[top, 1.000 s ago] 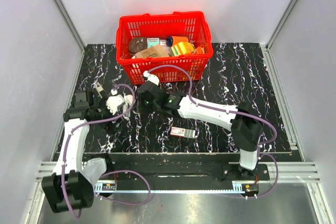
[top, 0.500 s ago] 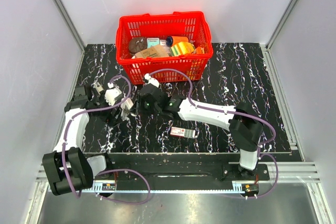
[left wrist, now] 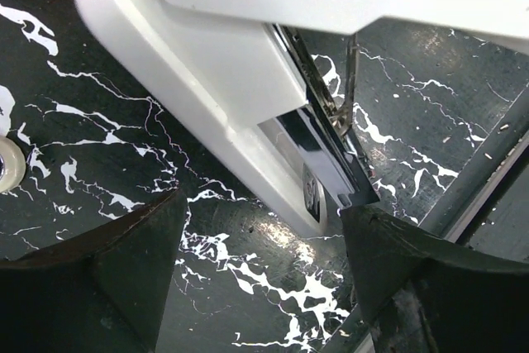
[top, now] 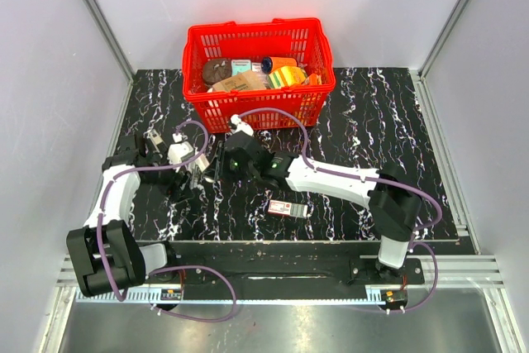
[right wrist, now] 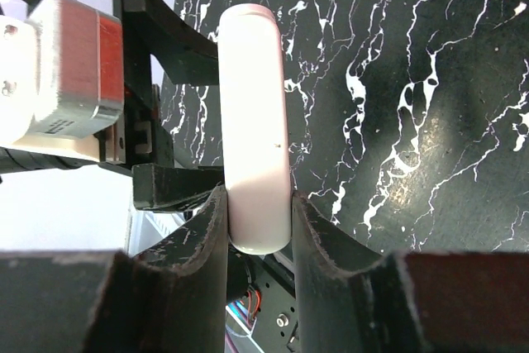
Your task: Unload the staples from the stapler
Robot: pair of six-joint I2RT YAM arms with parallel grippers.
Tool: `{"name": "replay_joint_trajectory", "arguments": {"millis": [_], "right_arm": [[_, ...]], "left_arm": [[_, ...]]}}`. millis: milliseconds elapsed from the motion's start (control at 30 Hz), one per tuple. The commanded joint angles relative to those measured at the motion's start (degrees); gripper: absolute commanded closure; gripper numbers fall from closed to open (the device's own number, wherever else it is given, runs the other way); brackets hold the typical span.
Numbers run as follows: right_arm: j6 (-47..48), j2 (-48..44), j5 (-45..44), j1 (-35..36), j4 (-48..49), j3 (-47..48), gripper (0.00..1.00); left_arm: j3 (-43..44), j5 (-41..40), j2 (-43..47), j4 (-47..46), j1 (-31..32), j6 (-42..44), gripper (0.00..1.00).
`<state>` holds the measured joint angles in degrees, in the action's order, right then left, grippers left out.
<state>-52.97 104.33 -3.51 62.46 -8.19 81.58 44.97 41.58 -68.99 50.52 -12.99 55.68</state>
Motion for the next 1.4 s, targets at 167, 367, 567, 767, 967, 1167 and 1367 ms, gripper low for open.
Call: {"name": "replay_joint_trajectory", "arguments": {"millis": [167, 367, 567, 767, 967, 1167, 1367], "right_arm": [[-1.3, -4.1, 2.3, -0.1, 5.0, -0.3, 1.00], [-1.7, -4.3, 2.4, -0.1, 5.4, -1.0, 1.00], [-1.8, -3.4, 3.3, -0.1, 5.4, -1.1, 1.00], [0.1, -3.9, 3.3, -0.1, 5.5, -3.8, 1.00], [1.1, -3.3, 6.8, -0.1, 6.4, -6.4, 1.00], [2.6, -3.0, 7.6, -0.1, 6.4, -8.0, 1.00], [4.3, -3.0, 8.0, -0.1, 5.7, -9.1, 1.00]], "left_arm": [[3.5, 5.0, 1.2, 1.8, -0.3, 3.5, 0.36], [4.6, 4.9, -0.6, 6.2, -0.4, 8.7, 0.69], [5.0, 5.4, -1.4, 7.0, -0.6, 9.2, 0.72], [2.6, 1.8, 2.0, -0.3, -1.0, 5.6, 0.76], [-1.5, -3.5, 6.6, -9.9, -1.1, 2.9, 0.86], [-4.1, -7.6, 8.9, -16.3, -1.1, 1.9, 0.91], [-4.6, -10.3, 8.2, -20.3, -1.1, 1.3, 0.93]]}}
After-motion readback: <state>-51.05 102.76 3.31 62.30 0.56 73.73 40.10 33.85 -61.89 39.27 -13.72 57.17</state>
